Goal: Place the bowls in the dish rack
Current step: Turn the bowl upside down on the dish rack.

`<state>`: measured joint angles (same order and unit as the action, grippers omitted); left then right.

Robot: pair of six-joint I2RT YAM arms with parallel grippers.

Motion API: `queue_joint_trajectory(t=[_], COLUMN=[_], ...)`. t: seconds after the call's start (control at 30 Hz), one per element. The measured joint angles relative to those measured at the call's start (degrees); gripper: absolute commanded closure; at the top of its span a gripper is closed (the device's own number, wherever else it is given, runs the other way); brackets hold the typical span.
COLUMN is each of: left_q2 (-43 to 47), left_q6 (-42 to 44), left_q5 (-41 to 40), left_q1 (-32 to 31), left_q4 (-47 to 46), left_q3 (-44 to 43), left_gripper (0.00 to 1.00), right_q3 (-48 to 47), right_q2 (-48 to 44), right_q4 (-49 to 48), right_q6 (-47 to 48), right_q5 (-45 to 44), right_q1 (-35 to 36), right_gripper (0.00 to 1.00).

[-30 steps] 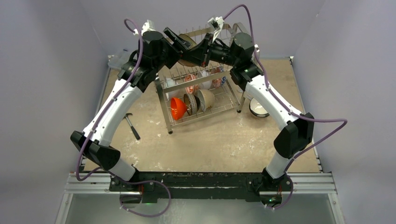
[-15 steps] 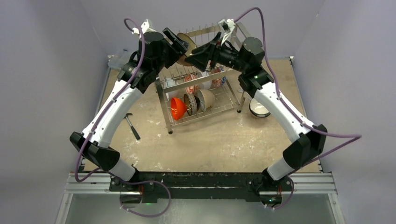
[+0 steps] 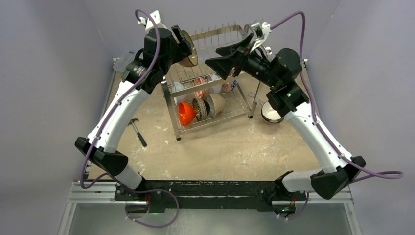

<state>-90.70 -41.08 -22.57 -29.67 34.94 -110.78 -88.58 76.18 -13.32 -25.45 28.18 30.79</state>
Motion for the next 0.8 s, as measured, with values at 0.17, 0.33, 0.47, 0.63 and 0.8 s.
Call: queue_joint_trajectory(t=[0.17, 0.33, 0.47, 0.63, 0.8], left_q2=[-1.68, -3.3, -4.7, -7.32, -9.64], left_q6=[8.87, 17.03, 23.54, 28.96, 34.69], left_q5=[-3.39, -9.81, -18.47, -31.06, -41.64], left_q1=[-0.72, -3.65, -6.91, -10.54, -13.6], left_q4=[1.53, 2.97, 5.29, 8.74, 8.57], left_q3=[-3.34, -6.23, -8.76, -12.52, -13.88], left_gripper=[1.0, 1.0, 1.0, 1.0, 1.0], right_q3=[3.45, 6.97, 7.5, 7.5, 7.5], right_q2=[-0.22, -1.81, -2.99, -3.87, -4.22], right_q4=[4.72, 7.48, 7.93, 8.31, 9.55], right_q6=[0.2, 0.15, 0.11, 0.04, 0.02], right_q5=[-2.38, -3.74, -4.76, -5.55, -6.69], right_q1=[-0.42, -0.85, -0.98, -1.22, -1.25], right_gripper=[0.2, 0.2, 0.2, 0.2, 0.2])
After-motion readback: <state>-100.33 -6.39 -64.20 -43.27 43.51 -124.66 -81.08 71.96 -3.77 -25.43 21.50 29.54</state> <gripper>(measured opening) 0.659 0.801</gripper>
